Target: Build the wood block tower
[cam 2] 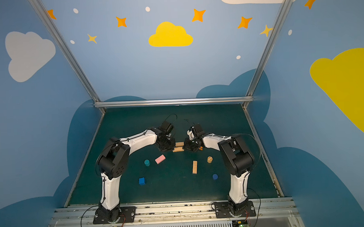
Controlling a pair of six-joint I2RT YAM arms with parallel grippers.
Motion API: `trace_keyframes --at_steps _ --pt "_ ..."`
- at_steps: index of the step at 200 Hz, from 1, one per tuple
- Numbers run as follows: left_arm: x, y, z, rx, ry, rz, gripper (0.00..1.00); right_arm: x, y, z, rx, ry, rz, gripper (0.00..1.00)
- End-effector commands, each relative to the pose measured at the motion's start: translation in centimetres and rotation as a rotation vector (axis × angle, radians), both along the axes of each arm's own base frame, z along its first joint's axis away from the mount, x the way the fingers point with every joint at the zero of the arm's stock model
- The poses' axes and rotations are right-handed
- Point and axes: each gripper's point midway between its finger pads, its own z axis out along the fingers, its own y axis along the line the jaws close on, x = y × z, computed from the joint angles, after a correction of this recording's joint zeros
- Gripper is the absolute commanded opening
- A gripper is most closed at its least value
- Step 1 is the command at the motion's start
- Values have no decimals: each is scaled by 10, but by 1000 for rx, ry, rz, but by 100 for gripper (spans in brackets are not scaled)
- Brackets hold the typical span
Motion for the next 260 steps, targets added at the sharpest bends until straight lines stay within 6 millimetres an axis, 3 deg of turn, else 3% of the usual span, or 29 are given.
trace_keyframes --at_steps 1,138,197,260 --pt "7 -10 -11 -11 -14 -14 10 -1 9 -8 -1 13 19 11" --pt "12 -12 -7 -12 -19 -16 13 2 9 -4 0 13 13 13" --pt "11 -7 4 2 -45 -13 29 0 7 8 4 -6 18 33" --pt "14 0 19 17 -89 -1 36 -3 0 23 -2 -37 9 56"
